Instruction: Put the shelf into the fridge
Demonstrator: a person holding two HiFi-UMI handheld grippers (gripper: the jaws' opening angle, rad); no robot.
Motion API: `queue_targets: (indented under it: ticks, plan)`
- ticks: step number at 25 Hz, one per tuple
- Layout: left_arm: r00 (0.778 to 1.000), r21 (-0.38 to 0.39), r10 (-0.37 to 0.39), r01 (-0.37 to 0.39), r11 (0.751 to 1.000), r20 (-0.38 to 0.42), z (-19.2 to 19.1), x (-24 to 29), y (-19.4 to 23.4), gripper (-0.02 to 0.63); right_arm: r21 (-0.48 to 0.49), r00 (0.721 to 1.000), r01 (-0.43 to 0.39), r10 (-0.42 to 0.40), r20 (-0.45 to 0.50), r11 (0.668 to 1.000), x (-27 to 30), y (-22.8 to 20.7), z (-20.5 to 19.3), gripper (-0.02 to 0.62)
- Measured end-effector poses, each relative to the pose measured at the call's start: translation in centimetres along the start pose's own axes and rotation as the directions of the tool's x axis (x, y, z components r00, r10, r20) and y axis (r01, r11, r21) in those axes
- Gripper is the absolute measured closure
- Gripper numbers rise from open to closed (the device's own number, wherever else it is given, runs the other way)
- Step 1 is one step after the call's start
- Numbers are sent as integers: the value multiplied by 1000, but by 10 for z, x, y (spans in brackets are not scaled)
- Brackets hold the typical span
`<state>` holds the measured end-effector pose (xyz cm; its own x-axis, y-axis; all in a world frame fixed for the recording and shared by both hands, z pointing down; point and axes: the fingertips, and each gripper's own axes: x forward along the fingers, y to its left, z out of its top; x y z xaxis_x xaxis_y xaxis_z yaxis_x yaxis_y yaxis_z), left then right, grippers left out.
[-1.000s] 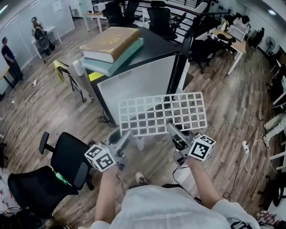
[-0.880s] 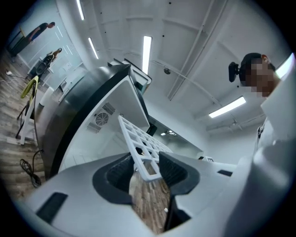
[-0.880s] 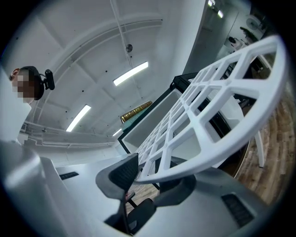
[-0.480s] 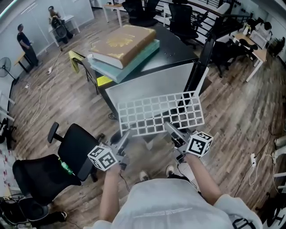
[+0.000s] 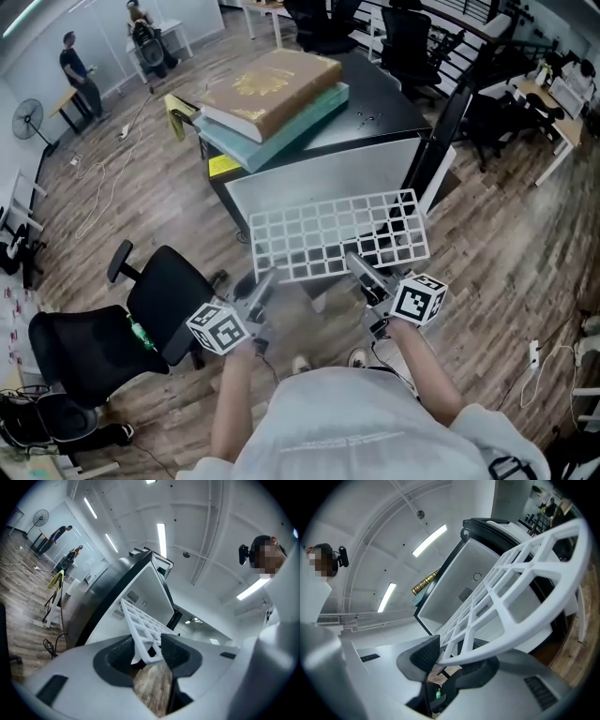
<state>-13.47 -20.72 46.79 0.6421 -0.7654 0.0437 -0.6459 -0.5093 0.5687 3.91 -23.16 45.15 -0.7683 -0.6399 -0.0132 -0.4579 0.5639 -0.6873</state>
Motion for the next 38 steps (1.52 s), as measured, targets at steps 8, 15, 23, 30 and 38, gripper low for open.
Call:
queue_targets:
  ticks: [8, 15, 23, 30, 38]
  plan:
    - [999, -18, 37, -36, 999, 18, 9, 2, -7, 440, -6, 1000, -13, 13, -12, 1000, 7, 0, 12, 480]
    - [997, -46, 71, -71, 996, 1, 22, 12, -2, 440, 58, 1000, 6, -5, -16, 998, 19, -10, 19, 477]
    - [997, -79, 75, -75, 994, -6, 24, 14, -4, 440, 45, 1000, 14, -12, -27, 999, 23, -8, 29, 476]
    - [997, -74, 83, -83, 994, -8, 31, 17, -6, 440, 93, 999, 12, -8, -36, 996, 28, -16, 28, 465]
    - [997, -69, 73, -73, 995, -10, 31, 17, -6, 440, 82, 999, 7, -4, -37, 997, 29, -13, 29, 462]
